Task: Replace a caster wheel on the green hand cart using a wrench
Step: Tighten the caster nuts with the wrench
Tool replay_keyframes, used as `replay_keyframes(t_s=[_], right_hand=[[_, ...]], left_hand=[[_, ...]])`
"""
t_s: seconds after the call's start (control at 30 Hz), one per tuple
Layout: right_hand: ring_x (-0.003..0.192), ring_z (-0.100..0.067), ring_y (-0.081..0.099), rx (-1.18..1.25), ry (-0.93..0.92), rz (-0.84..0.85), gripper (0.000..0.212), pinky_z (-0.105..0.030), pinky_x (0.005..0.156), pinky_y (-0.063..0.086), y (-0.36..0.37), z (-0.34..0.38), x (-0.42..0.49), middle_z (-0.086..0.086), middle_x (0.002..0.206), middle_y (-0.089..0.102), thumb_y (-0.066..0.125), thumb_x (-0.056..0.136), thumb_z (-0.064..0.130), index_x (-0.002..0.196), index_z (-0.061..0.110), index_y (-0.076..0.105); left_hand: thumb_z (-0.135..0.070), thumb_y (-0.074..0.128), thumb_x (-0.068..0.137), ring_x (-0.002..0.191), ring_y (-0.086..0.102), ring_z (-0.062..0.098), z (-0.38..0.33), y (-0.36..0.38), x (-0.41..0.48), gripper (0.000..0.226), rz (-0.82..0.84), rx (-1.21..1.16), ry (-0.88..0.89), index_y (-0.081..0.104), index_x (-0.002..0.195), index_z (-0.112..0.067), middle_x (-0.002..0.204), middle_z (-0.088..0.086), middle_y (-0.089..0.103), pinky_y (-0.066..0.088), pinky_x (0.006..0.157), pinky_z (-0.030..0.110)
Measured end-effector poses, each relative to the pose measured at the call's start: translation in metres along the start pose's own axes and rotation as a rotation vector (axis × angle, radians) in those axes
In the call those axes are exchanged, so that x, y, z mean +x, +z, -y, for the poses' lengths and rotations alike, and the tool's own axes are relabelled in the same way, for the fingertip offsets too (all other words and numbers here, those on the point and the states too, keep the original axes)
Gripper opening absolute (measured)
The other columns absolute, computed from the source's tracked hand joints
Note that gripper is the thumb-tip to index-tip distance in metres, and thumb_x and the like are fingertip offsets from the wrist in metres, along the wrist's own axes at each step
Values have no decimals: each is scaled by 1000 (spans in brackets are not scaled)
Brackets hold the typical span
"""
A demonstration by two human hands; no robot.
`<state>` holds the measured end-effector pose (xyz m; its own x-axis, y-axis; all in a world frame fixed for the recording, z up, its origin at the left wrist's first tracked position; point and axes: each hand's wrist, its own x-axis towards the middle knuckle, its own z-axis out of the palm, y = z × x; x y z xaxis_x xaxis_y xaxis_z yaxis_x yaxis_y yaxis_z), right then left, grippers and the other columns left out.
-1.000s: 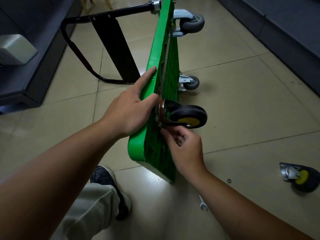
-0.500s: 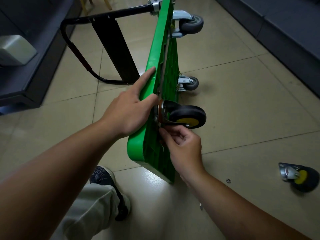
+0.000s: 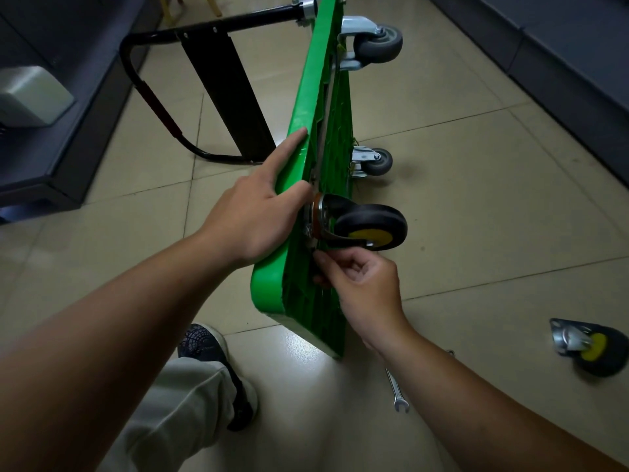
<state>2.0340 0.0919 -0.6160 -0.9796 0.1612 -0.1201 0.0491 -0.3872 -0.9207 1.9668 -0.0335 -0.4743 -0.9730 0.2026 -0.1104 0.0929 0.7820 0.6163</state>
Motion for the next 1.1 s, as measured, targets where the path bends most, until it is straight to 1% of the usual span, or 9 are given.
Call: replay_keyframes(t_s=[0.1, 0.27, 0.53, 0.6, 0.67, 0.77, 0.9, 1.0, 1.1], right_hand=[[76, -18, 76, 7, 2, 9, 9, -21, 69, 56, -2, 0, 0, -4, 85, 78, 81, 82, 30, 89, 24, 79], [65, -17, 72, -95, 3, -9, 25, -24, 64, 55, -4, -6, 0, -5, 70, 74, 78, 82, 45, 76, 21, 74], [61, -14, 69, -157, -18, -26, 30, -22, 59, 52, -4, -8, 2, -3, 65, 71, 76, 84, 49, 73, 21, 72], [68, -14, 72, -101, 15, -44, 26, -20, 63, 53, -1, -7, 2, -2, 73, 75, 79, 81, 48, 79, 22, 75], [84, -15, 76, 30, 47, -55, 20, -19, 72, 56, 3, -6, 2, -2, 88, 79, 82, 79, 41, 90, 24, 78], [91, -16, 76, 93, 31, -68, 11, -20, 78, 56, 9, -6, 1, -3, 93, 79, 81, 83, 29, 92, 24, 79], [78, -14, 74, 18, 22, -85, 13, -21, 71, 55, 4, -6, -3, -3, 82, 77, 77, 89, 33, 87, 20, 79], [67, -11, 69, -28, 17, -76, 21, -20, 64, 53, -1, -8, -4, -3, 71, 74, 73, 90, 36, 81, 18, 79], [66, -12, 68, -36, 39, -50, 26, -20, 63, 53, -2, -10, -3, -4, 72, 74, 73, 85, 42, 81, 17, 79]], left_hand=[[-57, 44, 83, 108, 64, 26, 0, 0, 1, 73, 3, 12, 4, 16, 148, -71, 141, 0, 54, 54, 96, 49], [-57, 45, 84, 105, 64, 22, 1, 0, 1, 73, 6, 2, -1, 16, 149, -71, 127, -8, 49, 55, 94, 49], [-56, 46, 84, 106, 63, 23, 0, 0, 1, 73, 11, -7, 1, 15, 149, -71, 127, -9, 46, 55, 94, 50], [-56, 45, 83, 108, 63, 24, 0, 0, 0, 73, 11, -5, 1, 15, 149, -71, 131, -7, 49, 54, 95, 50], [-56, 45, 82, 110, 63, 26, -1, 0, 0, 74, 8, -2, 2, 16, 148, -71, 143, -2, 51, 54, 97, 50], [-56, 46, 82, 110, 64, 27, -1, -1, 0, 74, 4, -4, 3, 16, 148, -72, 149, 0, 51, 54, 96, 49], [-56, 45, 83, 106, 64, 21, -1, 0, -2, 73, 15, -13, 3, 16, 149, -71, 138, -6, 51, 55, 95, 49], [-56, 46, 84, 107, 64, 24, -1, -1, -1, 72, 8, -15, -6, 16, 147, -73, 142, -3, 52, 54, 96, 49], [-55, 46, 85, 103, 65, 22, -1, 0, -1, 72, 11, -10, -3, 16, 148, -71, 130, -7, 51, 56, 93, 49]])
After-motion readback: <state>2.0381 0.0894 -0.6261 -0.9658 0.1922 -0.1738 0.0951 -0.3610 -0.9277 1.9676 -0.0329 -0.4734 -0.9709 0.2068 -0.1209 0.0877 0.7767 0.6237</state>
